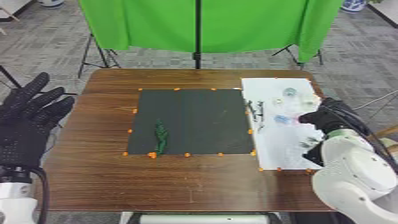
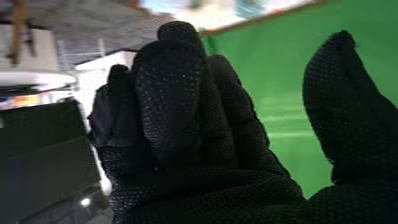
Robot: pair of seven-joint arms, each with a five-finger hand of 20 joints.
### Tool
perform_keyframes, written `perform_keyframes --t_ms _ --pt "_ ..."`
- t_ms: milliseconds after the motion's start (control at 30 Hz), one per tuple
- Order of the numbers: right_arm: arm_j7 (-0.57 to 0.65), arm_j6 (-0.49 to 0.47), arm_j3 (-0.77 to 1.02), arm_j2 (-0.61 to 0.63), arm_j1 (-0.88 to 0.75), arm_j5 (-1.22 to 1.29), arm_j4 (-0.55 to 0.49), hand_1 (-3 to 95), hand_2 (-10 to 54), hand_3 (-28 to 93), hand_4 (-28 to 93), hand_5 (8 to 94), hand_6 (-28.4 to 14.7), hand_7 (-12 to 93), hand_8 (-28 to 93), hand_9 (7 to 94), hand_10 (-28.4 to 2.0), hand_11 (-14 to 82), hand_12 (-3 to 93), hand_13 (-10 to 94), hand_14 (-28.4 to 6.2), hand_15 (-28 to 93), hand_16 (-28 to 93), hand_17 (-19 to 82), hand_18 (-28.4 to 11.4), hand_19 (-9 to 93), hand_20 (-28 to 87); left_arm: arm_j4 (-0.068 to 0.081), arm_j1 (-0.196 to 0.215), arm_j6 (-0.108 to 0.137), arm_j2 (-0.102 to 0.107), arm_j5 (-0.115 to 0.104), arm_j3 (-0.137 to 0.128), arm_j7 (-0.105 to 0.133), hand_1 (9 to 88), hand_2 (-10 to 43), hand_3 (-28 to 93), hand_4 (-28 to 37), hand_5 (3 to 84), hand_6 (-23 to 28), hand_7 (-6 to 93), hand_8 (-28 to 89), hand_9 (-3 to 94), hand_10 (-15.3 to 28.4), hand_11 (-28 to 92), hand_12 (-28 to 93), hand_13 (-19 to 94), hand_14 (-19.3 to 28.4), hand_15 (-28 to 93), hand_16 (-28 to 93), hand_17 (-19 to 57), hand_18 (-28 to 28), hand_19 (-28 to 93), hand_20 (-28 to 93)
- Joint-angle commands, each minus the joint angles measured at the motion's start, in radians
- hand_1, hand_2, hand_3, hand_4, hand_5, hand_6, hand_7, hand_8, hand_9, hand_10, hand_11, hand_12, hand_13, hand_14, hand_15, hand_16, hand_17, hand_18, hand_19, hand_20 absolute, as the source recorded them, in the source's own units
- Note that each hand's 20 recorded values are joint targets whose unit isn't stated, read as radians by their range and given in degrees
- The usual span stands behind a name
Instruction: Arrange flowers
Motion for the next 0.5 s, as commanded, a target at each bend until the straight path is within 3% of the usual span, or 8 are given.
perform_keyframes --t_ms 33,333,500 --pt "0.058 -0.06 0.096 -0.002 -0.177 0.047 -0.012 32.8 -3.8 70 -22 54.6 -11.8 8 -9 70.4 -23.0 20.2 15.0 73 -14.7 69 15 50 -22.1 93 20 -0.001 0.027 0.012 -0.015 -0.007 0.002 0.005 20.5 9.0 77 -28.3 34.8 9.1 12.5 -9 30.0 19.6 26 10 24 27.2 51 -10 -6.5 23.9 64 7" --pt "0.07 -0.073 0.168 -0.001 -0.246 0.053 -0.006 33.9 -4.6 69 -22 50.2 -12.8 6 -8 71.3 -23.1 20.0 14.9 74 -14.5 69 15 51 -21.9 93 20 0.003 0.022 0.017 0.003 -0.017 0.007 0.023 20.5 9.0 77 -28.3 34.9 9.1 12.6 -9 29.9 19.7 26 10 24 27.2 51 -10 -6.5 23.9 64 7" --pt "0.071 -0.084 0.197 0.004 -0.274 0.063 -0.003 34.3 -5.2 69 -22 49.8 -12.9 5 -8 71.4 -23.0 20.3 14.9 74 -14.5 69 15 51 -21.9 93 21 0.006 0.016 0.013 0.002 -0.015 0.013 0.022 20.5 8.9 77 -28.3 34.8 9.1 12.6 -9 30.0 19.7 26 10 24 27.2 51 -10 -6.6 23.9 64 7"
